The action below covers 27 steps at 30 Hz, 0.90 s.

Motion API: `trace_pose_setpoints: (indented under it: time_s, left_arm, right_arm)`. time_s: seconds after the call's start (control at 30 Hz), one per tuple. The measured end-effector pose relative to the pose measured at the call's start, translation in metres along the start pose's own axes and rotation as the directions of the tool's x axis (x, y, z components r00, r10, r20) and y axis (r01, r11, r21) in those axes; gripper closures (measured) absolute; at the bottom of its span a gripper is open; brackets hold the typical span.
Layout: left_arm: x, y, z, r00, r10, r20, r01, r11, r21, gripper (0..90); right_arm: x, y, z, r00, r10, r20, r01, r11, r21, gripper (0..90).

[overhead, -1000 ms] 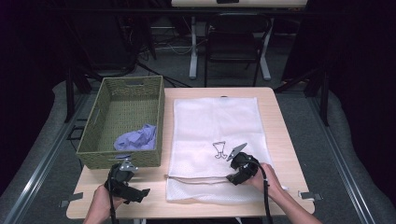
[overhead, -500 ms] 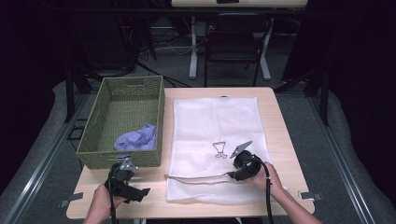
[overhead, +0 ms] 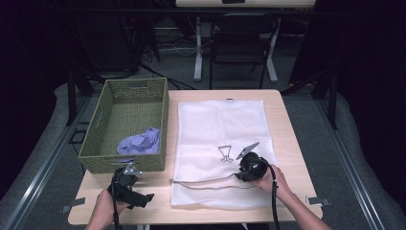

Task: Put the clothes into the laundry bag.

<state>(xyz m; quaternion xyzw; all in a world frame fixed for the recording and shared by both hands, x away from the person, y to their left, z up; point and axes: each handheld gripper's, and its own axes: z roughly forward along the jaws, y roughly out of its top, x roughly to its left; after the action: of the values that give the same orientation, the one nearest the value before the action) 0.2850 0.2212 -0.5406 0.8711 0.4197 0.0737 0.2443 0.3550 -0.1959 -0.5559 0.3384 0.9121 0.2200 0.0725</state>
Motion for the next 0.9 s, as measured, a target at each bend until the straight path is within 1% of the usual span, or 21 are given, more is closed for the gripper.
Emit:
trace_pose_setpoints:
  time_s: [0.03,0.1,0.13,0.23,0.37,0.47,0.5,0.63,0.73,0.77,0.8,0.9]
  left_arm:
    - [0.0,0.0,0.0,1.0,0.0,0.0,0.0,1.0,0.0,1.2]
    - [0.0,-0.001,0.0,1.0,-0.001,-0.002,0.001,1.0,0.0,1.2]
    - [0.001,-0.001,0.0,1.0,-0.001,-0.001,0.001,1.0,0.003,1.2]
    - [0.001,-0.001,-0.001,1.0,0.0,0.001,0.0,1.0,-0.001,1.3]
    - [0.0,-0.001,0.0,1.0,0.006,0.007,-0.006,1.0,0.001,1.8]
    - [-0.001,-0.001,0.001,0.9997,0.019,0.016,-0.02,0.9997,0.014,2.1]
    - [-0.002,0.0,0.001,0.9997,0.021,0.015,-0.021,0.9997,0.012,2.1]
    - [-0.002,-0.001,0.0,0.9996,0.019,0.021,-0.019,0.9998,0.006,2.2]
    - [-0.001,-0.001,0.0,0.9996,0.02,0.021,-0.02,0.9998,0.005,2.2]
    - [-0.001,-0.001,0.0,0.9995,0.02,0.023,-0.021,0.9998,0.007,2.2]
    - [-0.001,-0.001,0.0,0.9995,0.02,0.023,-0.021,0.9998,0.007,2.2]
    - [-0.002,-0.001,0.0,0.9995,0.025,0.021,-0.025,0.9996,0.01,2.4]
  right_arm:
    - [-0.001,0.001,0.0,1.0,-0.005,0.004,0.005,1.0,0.008,69.4]
    - [-0.002,0.0,0.0,1.0,-0.006,0.001,0.006,1.0,0.004,71.1]
    - [-0.004,0.0,0.0,1.0,-0.002,-0.005,0.002,1.0,-0.002,74.3]
    - [-0.006,-0.001,0.0,0.9999,0.003,-0.013,-0.003,1.0,-0.012,75.5]
    - [-0.005,-0.001,0.0,0.9999,0.005,-0.012,-0.005,1.0,-0.009,76.0]
    - [-0.006,0.0,0.0,1.0,0.003,-0.002,-0.003,1.0,-0.002,77.8]
    - [-0.006,0.0,0.0,1.0,0.009,-0.001,-0.009,1.0,-0.002,78.9]
    - [-0.005,0.002,-0.002,1.0,0.006,0.004,-0.006,1.0,0.002,80.8]
    - [-0.004,0.003,-0.007,1.0,-0.002,0.005,0.002,1.0,-0.024,82.3]
    - [-0.004,0.003,-0.009,1.0,0.003,0.006,-0.003,1.0,-0.031,82.7]
    - [-0.004,0.003,-0.009,1.0,0.003,0.006,-0.003,1.0,-0.031,82.7]
    - [-0.004,0.004,-0.016,1.0,-0.002,0.007,0.002,0.998,-0.062,83.4]
